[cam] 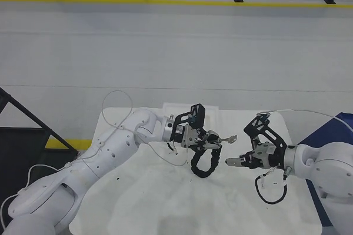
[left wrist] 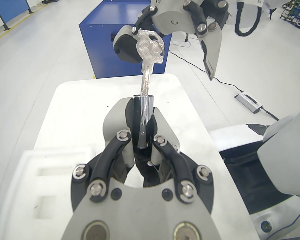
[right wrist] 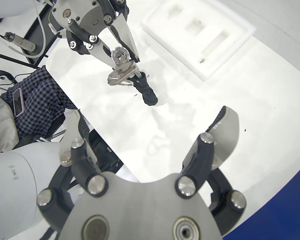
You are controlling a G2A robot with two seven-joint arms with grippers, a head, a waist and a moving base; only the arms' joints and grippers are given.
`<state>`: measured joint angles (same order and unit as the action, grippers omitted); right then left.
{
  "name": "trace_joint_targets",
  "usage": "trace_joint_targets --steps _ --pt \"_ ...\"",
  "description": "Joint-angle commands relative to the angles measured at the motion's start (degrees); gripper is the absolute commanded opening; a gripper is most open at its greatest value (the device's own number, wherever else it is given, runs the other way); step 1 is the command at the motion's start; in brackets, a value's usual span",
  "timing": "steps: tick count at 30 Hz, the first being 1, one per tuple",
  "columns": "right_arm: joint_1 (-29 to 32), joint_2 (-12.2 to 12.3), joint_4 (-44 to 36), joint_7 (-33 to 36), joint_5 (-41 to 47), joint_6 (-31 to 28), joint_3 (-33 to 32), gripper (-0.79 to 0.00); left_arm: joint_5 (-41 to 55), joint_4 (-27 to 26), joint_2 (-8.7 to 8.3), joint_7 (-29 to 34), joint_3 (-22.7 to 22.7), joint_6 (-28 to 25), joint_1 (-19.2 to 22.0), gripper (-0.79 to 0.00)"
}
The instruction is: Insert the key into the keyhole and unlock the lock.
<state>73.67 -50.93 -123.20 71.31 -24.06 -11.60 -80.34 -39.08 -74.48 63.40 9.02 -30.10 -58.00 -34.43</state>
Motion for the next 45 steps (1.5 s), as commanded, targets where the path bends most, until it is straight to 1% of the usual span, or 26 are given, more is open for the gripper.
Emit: trace_joint_targets --steps 1,4,8,11,15,18,24,28,31,37,45 --pt "-0.96 0.19 -0.19 0.77 -2.11 -6.18 0.93 0.0 0.69 0.08 0.13 0.69 0.05 0.0 0.23 -0.785" --pt "-1.43 0.4 -0.46 -2.24 -7.91 -12.94 1.37 0.0 1.42 0.32 0.33 1.71 0.07 0.0 0.48 -0.785" --pt "0.64 0.6 -2.0 -8.28 -14.84 -16.63 0.51 0.0 2.18 0.85 0.68 2.95 0.05 0.0 0.72 -0.785" --pt "2.7 0.77 -3.55 -11.87 -18.31 -19.87 0.39 0.0 2.47 1.42 1.02 3.44 -0.12 0.21 0.74 -0.785" --pt "4.27 0.91 -4.54 -14.22 -20.83 -23.66 1.78 0.0 2.74 2.25 1.65 3.85 -0.1 0.33 0.79 -0.785" --pt "3.97 0.86 -4.74 -14.68 -22.55 -23.36 3.3 0.0 2.91 3.36 2.14 4.03 -0.07 0.49 0.81 -0.785" --pt "4.07 0.65 -5.79 -17.82 -27.35 -19.69 4.36 0.0 3.01 5.07 3.05 4.27 -0.11 0.06 0.94 -0.785" --pt "4.66 0.78 -7.04 -18.47 -28.14 -20.84 4.31 0.0 2.89 5.81 3.53 4.31 -0.25 0.0 0.83 -0.785" --pt "4.81 0.88 -7.55 -17.74 -28.68 -21.97 4.91 0.0 2.72 6.05 3.85 4.5 -0.31 0.0 0.8 -0.785" --pt "3.31 0.86 -7.41 -15.0 -29.58 -22.33 7.36 0.0 2.02 5.84 4.55 5.56 -0.25 0.0 1.21 -0.785" --pt "0.81 0.87 -6.09 -12.26 -27.04 -21.96 8.43 0.0 0.16 5.66 5.18 6.42 -0.69 0.0 1.5 -0.785"
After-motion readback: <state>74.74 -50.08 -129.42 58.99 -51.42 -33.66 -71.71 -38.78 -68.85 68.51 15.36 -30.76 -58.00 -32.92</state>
